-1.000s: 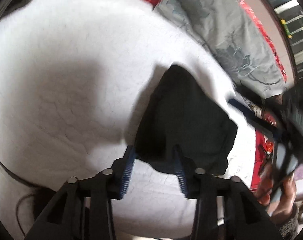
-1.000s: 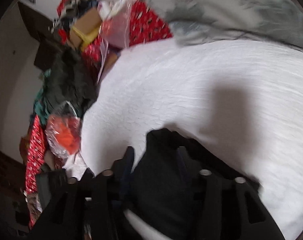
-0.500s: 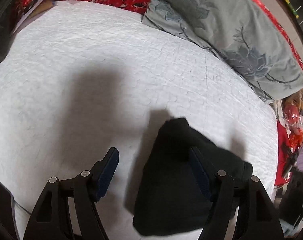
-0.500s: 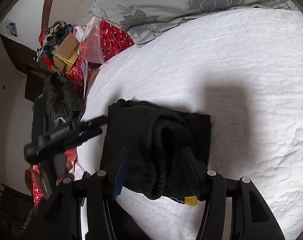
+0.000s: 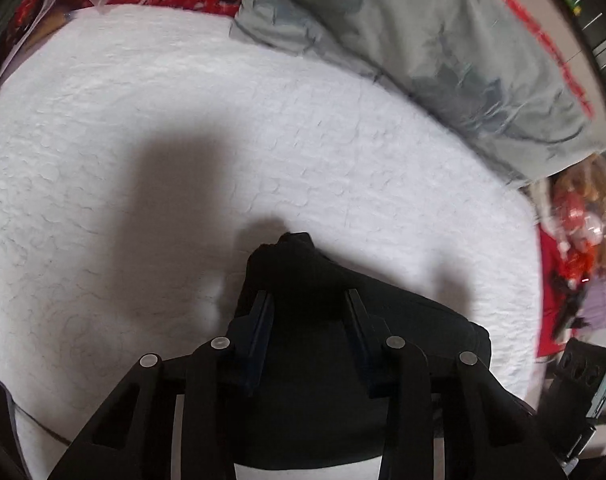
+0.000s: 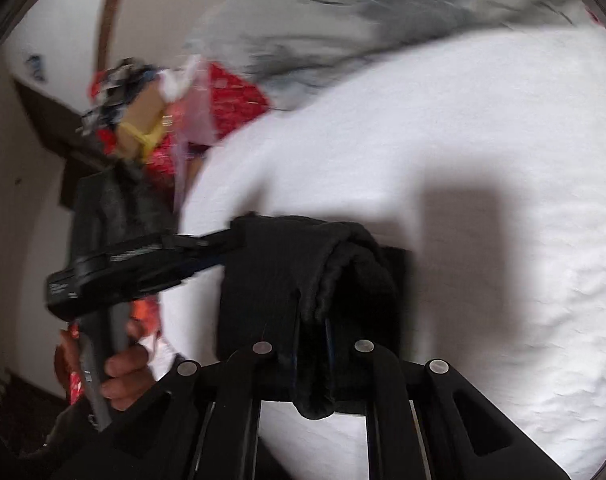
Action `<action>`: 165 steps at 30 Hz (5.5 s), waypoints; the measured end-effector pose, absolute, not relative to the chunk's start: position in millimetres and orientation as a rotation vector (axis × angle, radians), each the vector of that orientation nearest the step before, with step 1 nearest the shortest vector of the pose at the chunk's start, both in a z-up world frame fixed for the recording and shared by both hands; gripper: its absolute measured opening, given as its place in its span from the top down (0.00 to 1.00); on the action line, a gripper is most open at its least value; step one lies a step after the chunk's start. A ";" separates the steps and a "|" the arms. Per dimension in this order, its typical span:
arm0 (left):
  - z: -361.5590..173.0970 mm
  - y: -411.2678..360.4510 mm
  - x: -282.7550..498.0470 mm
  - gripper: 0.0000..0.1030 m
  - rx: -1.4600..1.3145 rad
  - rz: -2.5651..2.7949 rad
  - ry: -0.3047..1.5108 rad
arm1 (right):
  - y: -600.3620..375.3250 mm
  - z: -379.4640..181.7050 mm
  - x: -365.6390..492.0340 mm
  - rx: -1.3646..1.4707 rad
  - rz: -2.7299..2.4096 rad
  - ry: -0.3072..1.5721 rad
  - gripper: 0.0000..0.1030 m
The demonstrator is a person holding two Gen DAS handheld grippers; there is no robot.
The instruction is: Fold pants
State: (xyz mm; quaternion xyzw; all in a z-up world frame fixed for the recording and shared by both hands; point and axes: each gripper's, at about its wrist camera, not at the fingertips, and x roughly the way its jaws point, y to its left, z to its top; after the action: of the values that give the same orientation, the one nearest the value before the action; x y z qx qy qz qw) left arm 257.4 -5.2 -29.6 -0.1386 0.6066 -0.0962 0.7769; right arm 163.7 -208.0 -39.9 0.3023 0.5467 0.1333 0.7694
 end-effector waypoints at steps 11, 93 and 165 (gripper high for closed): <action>-4.6 22.8 217.4 0.30 -0.312 -0.211 1.249 | -224.1 -45.9 156.1 0.822 0.319 1.130 0.59; -33.3 27.7 206.2 0.21 -0.095 -0.234 1.260 | -215.0 -44.9 122.7 0.743 0.151 1.152 0.36; -70.6 42.1 195.2 0.74 -0.273 -0.458 1.355 | -183.9 -69.9 127.1 0.741 0.283 1.252 0.63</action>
State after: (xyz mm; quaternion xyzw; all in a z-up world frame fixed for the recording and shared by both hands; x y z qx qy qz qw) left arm 195.2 42.1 -70.6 -0.1246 0.6192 -0.2093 0.7465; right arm 127.1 -183.9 -69.9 0.3373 0.5704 0.1289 0.7377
